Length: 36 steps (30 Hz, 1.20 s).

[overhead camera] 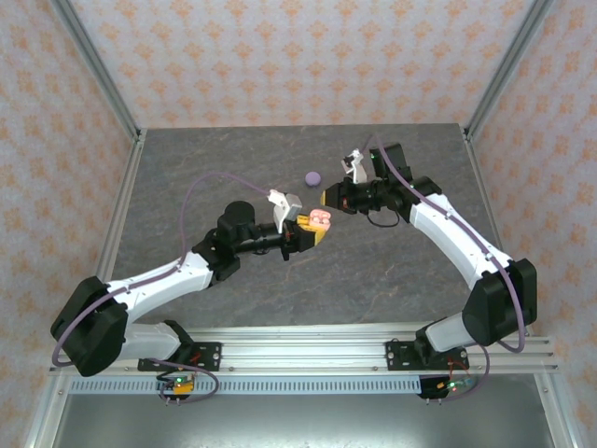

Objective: Insert the wireless bluetooth earbuds into the charging case

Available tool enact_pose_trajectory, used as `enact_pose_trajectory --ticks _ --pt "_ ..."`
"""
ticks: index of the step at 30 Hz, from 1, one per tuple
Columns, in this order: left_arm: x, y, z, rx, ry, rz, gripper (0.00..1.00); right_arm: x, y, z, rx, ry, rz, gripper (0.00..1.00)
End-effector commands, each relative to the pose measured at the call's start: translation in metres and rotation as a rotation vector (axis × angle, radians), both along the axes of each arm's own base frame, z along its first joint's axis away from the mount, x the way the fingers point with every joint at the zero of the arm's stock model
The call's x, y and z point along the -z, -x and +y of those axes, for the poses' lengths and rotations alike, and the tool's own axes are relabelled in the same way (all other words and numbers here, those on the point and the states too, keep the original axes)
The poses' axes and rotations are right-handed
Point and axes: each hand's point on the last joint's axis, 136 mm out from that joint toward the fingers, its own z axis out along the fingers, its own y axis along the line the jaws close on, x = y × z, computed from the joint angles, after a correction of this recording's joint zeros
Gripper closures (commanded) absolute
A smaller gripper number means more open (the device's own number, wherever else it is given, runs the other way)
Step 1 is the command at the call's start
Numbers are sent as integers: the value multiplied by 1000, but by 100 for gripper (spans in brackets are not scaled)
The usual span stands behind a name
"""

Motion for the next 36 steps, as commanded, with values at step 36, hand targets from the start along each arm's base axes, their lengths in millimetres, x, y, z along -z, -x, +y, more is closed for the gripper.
enact_pose_trajectory --ticks 36 --pt "35 -57 20 -330 -162 118 88 4 -12 -69 330 358 -146 74"
